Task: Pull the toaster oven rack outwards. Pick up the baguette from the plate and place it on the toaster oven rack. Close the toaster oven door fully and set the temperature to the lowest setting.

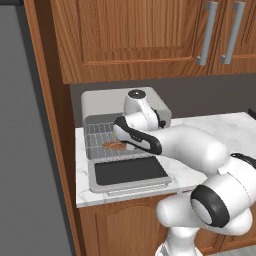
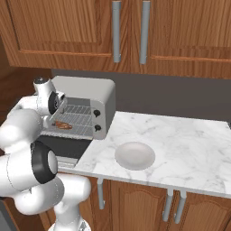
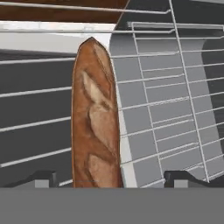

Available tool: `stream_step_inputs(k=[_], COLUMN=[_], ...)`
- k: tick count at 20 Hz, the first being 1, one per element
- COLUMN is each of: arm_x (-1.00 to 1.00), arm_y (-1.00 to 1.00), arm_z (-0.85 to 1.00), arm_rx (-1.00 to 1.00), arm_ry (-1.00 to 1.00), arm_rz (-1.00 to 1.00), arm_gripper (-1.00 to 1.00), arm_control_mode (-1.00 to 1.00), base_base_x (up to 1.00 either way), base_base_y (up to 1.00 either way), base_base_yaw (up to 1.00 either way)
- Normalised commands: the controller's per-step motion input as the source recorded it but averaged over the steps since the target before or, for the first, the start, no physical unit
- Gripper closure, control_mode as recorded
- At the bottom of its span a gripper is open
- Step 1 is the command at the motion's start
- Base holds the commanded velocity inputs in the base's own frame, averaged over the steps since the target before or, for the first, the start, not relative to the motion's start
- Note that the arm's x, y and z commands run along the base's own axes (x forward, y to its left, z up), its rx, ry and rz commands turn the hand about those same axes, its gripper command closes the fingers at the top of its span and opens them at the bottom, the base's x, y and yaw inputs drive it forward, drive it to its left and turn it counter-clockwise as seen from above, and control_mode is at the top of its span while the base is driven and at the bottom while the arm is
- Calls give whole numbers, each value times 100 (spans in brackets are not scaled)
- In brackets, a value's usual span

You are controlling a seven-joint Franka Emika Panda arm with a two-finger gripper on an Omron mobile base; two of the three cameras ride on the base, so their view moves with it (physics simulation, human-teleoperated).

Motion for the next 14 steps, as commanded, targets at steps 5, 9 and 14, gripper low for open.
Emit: stream_step_inputs(k=[5,9,14], arm_x=[-39,-97,-100], arm_y=[0,0,0], arm_z=[68,21,-2], arm_rx=[0,0,1], arm_ry=[-3,0,0], arm_rz=[0,-1,-8], arm_gripper=[-100,-100,-100], arm_control_mode=[-100,-100,-100], base_base_x=[0,0,0], base_base_y=[0,0,0], base_base_yaw=[0,0,0])
